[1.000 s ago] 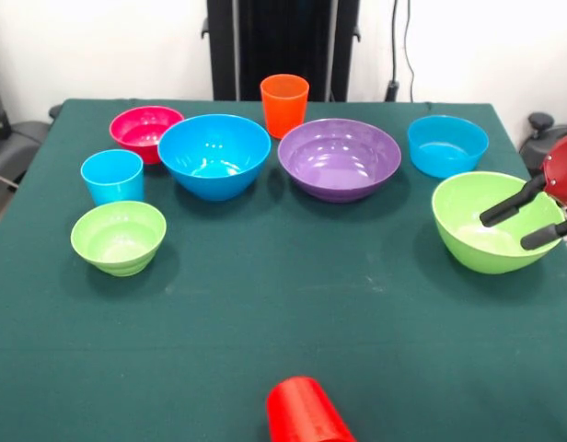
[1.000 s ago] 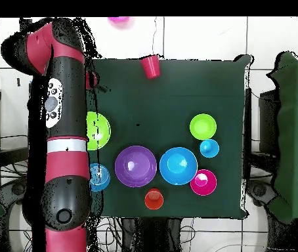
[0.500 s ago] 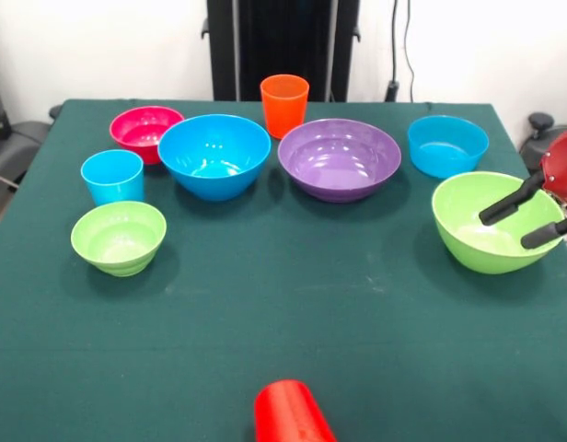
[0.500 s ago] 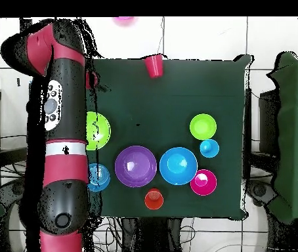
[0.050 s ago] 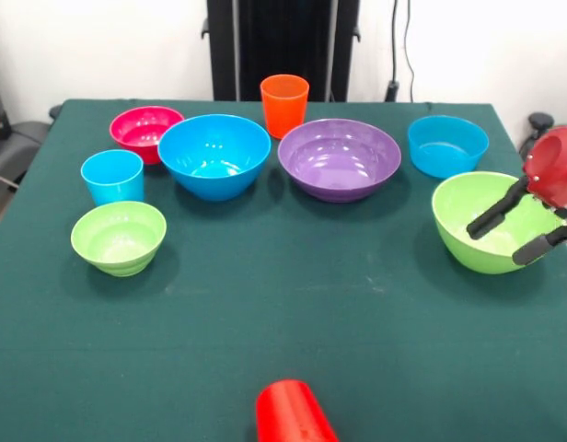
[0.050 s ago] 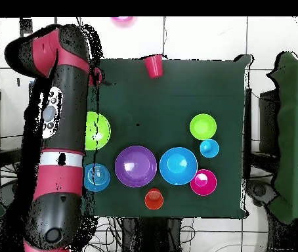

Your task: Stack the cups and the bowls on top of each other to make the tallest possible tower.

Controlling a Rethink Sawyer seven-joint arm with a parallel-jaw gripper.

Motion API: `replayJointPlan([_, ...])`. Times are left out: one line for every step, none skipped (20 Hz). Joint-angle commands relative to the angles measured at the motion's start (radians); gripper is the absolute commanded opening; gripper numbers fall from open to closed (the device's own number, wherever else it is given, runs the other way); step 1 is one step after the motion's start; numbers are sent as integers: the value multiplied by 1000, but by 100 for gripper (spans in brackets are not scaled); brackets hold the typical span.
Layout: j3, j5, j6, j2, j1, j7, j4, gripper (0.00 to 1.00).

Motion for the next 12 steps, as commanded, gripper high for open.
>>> replayJointPlan([296, -127, -183, -190, 5, -365, 448, 100])
replayJointPlan([325, -138, -209, -221, -2, -401, 499, 100])
replayJointPlan([348, -146, -228, -246, -10, -425, 541, 100])
replayJointPlan([372, -154, -247, -272, -19, -449, 584, 100])
replayJointPlan([399, -159, -280, -296, -30, -472, 625, 100])
replayJointPlan([430, -168, -320, -320, -43, -504, 664, 100])
replayJointPlan([459, -170, -340, -338, -57, -530, 692, 100])
replayJointPlan([487, -175, -357, -356, -70, -554, 723, 100])
replayJointPlan([521, -175, -378, -378, -88, -580, 760, 100])
replayJointPlan([552, -178, -389, -396, -106, -608, 795, 100])
replayJointPlan([575, -188, -414, -412, -121, -629, 824, 100])
replayJointPlan([597, -198, -438, -429, -135, -651, 854, 100])
